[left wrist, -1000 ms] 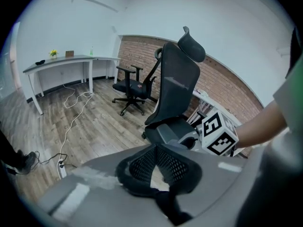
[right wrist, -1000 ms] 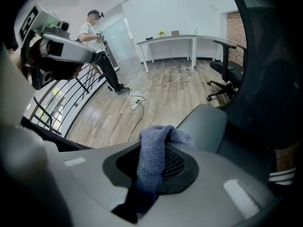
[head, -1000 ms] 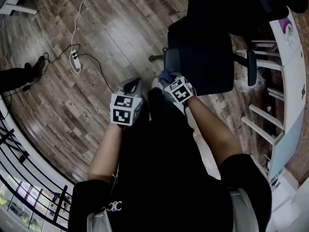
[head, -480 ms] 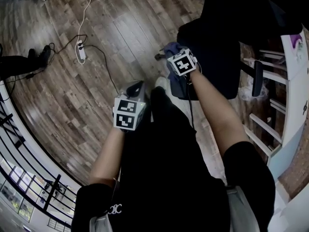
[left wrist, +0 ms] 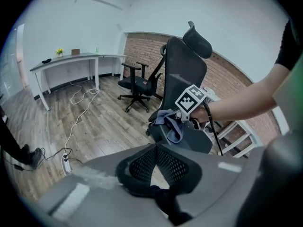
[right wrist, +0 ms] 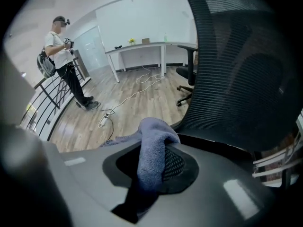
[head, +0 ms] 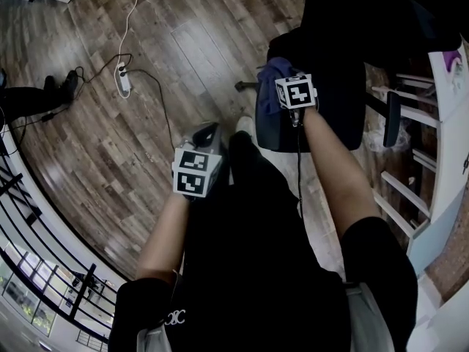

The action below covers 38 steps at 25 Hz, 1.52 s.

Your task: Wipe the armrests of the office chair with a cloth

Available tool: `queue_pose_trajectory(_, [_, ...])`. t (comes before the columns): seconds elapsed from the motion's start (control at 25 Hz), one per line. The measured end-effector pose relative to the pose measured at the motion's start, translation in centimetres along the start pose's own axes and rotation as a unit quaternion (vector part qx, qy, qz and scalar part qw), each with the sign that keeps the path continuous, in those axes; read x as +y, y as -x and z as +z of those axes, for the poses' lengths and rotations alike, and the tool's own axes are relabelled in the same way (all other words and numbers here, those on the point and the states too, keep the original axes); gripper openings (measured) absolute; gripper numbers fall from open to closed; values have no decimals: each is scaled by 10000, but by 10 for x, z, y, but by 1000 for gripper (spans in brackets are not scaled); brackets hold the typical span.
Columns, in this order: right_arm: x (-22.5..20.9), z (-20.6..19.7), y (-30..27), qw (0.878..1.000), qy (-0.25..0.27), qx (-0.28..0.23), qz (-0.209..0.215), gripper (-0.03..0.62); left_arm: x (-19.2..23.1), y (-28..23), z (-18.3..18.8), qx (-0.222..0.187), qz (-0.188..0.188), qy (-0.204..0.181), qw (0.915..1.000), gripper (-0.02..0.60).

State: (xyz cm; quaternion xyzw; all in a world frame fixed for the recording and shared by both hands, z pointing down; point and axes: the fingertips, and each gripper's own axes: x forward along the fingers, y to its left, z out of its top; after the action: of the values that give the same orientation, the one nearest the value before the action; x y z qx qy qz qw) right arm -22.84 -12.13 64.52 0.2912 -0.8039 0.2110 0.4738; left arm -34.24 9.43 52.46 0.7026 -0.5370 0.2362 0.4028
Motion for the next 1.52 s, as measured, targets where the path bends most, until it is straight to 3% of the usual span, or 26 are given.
queue_pose_trajectory(0.24, [7,-28,24,9990,-352,-276,-60,75,-11,-13,5,77,-117,-229,9996,5])
queue_pose_trajectory(0.68, [91,-131,76,9921,-306,-605,1053,75,-36,-51,19,386,-491,-943,9936,5])
queue_pose_trajectory(0.88, [67,-154,74,9928,-304,-429,1079,75,-39,-72,22,619,-555,-1223,9890,5])
queue_pose_trajectory(1.0, [57,-152,62,9910,227,-491,1223,74,-33,-77,25,733,-520,-1332,9870,5])
queue_pose_trajectory(1.08, [63,-146,55,9812,977,-637,1540,71,-29,-79,25,830,-496,-1361,9860,5])
queue_pose_trajectory(1.28, [67,-137,35,9378,2767,-722,1967,71,-32,-87,29,946,-453,-1511,9829,5])
queue_pose_trajectory(1.44, [79,-127,21,8983,3650,-791,2316,71,-28,-91,31,1057,-407,-1617,9803,5])
queue_pose_trajectory(1.52, [88,-123,14,8838,3851,-832,2525,71,-26,-92,32,1111,-376,-1642,9794,5])
